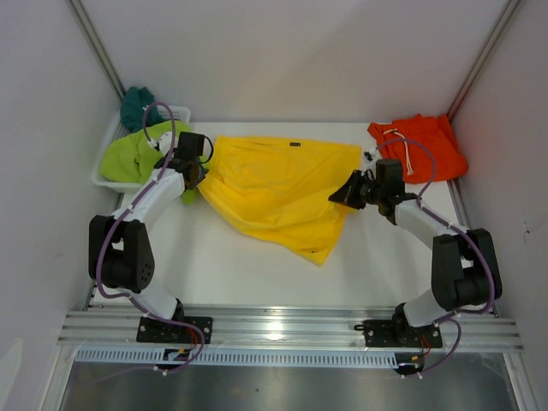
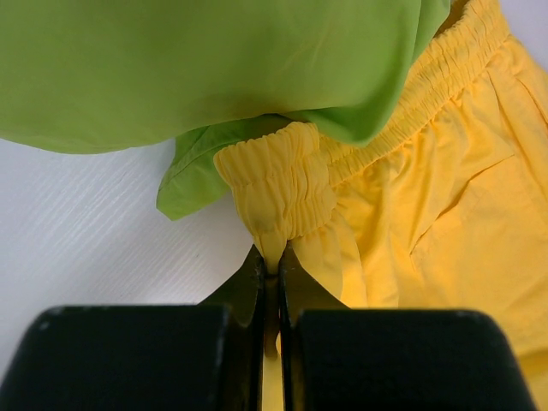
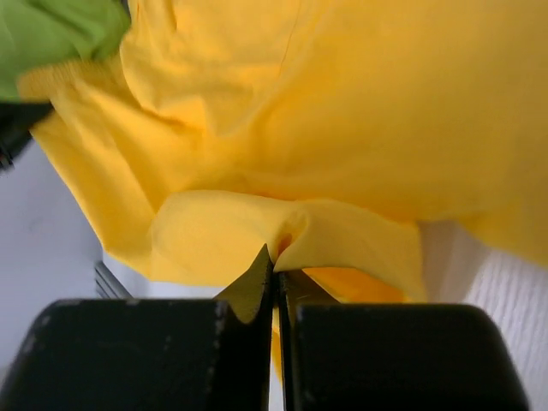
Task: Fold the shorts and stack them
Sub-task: Flatten the shorts out
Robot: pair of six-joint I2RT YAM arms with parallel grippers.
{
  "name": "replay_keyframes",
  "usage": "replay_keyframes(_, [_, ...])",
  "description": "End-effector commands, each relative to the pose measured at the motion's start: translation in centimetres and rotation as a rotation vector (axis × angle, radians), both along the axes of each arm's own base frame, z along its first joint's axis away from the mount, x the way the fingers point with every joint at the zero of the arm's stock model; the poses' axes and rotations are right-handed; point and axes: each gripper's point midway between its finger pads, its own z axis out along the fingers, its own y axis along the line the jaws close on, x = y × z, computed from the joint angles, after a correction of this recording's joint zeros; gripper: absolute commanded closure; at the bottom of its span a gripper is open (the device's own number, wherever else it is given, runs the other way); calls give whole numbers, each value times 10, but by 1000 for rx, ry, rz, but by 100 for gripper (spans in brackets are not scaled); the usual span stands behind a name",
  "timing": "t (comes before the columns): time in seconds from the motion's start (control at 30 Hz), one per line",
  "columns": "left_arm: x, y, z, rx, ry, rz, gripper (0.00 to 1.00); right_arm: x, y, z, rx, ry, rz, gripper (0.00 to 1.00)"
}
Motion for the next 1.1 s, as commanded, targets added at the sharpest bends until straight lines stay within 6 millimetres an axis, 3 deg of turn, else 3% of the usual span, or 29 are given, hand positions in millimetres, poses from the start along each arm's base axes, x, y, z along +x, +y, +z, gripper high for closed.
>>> replay_keyframes(0.0, [14,4,20,29,-60,10,100,31,-5,11,134,64,-47,100])
replay_keyframes(0.03, [14,3,18,28,-58,7,100,37,-3,7,147,79,-42,100])
replay_keyframes(0.07, [14,3,17,28,-55,7,100,42,-2,-12,153,134,-47,100])
replay_keyframes(0.23, [17,1,9,28,-39,3,100,69,9,-36,152,142,-61,99])
replay_keyframes(0.3, [17,1,8,29,-35,2,100,73,11,-39,142,134,-63,92])
replay_keyframes(0.33, [17,1,7,32,-32,4,100,74,11,-38,136,127,-65,86])
replay_keyframes(0.37, [17,2,6,33,-29,5,100,76,8,-39,116,120,-74,60])
replay_keyframes(0.47, [17,2,6,37,-30,5,100,69,3,-27,70,84,-74,15])
replay_keyframes(0.5, [17,3,6,40,-29,7,100,66,-3,-15,37,41,-79,14])
replay_keyframes(0.6, [17,4,7,45,-30,11,100,46,-18,-12,-40,16,-98,12])
replay_keyframes(0.63, [18,4,9,45,-31,10,100,36,-21,1,-49,-27,-99,12])
replay_keyframes(0.7, [18,3,9,43,-30,10,100,16,-28,-2,-97,-12,-89,14])
replay_keyframes(0.73, [18,3,9,42,-29,9,100,8,-30,10,-94,-43,-81,15])
replay_keyframes(0.87, [18,2,8,39,-27,4,100,-29,-25,-9,-88,13,9,22])
replay_keyframes(1.07, [18,2,9,37,-28,3,100,-58,-10,-34,-86,61,77,36])
